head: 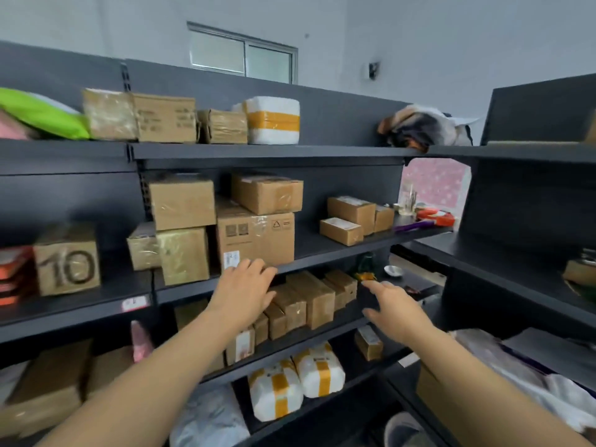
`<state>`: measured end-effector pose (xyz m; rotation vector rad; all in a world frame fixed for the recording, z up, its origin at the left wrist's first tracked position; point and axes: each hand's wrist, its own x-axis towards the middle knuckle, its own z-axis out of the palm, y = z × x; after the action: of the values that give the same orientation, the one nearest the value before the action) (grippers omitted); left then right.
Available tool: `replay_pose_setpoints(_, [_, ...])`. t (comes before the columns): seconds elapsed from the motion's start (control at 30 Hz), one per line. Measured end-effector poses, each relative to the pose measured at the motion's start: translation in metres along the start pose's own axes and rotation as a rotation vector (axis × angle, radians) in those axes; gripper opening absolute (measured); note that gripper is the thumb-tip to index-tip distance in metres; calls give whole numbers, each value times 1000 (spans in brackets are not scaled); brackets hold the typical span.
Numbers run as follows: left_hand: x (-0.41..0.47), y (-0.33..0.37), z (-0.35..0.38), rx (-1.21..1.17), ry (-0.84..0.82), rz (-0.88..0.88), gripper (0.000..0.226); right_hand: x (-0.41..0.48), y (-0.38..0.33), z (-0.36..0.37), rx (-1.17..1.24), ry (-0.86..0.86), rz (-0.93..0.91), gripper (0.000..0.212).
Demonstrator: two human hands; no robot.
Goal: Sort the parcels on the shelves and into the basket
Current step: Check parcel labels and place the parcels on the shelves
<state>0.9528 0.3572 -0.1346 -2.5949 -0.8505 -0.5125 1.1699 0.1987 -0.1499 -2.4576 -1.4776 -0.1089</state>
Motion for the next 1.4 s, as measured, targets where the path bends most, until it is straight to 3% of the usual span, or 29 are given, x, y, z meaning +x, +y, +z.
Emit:
replay_pose_setpoints(0.33, [37,-69,5,20,82,-133,54,96,-58,-8,96,130,-125,66])
replay_pose_setpoints(0.57, [103,-76,16,-76,150,-270,66,195,-65,-10,578,208,-139,73])
replay_pose_setpoints(0.7, [148,-73,23,-270,192,-440,81,252,-67,-16,869,186,-180,80])
replay_pose_setpoints(0.9, [194,-74,33,-469,164,-614,84,304,-68,-12,946,31,-358,89])
replay_pose_setpoints(1.07, [214,-79,44,-642,209,-689,71,335,-75,-6,1411,-207,-87,66])
replay_pose_setpoints(1.2, [227,-77,51,-676,230,-686,62,347,-73,-2,1604,-389,84,49])
replay_pose_setpoints(1.3, [233,-75,58,-682,259,-636,59,352,-64,0,1708,-361,106,42])
replay_pose_setpoints(1.4, [237,-74,68,-619,230,-533,61,354,-52,1,1728,-226,121,36])
